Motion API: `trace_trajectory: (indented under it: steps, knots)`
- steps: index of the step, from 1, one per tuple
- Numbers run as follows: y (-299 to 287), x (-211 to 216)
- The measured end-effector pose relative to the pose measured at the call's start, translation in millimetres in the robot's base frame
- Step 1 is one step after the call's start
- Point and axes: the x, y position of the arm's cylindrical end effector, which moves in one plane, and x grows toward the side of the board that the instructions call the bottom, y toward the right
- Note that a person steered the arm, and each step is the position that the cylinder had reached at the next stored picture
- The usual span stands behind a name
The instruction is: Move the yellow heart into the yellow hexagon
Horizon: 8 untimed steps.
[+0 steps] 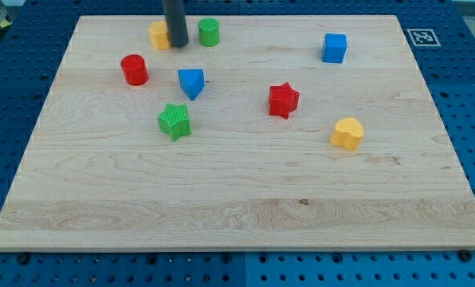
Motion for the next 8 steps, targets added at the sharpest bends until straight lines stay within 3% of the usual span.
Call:
trace_trajectory:
  steps: [2, 3, 4, 6, 8]
  knots:
    - [-54.4, -16.4]
    - [-6.6, 25.0]
    - [79.0, 72.9]
    - [265.9, 117.9]
    - [353.6, 228.8]
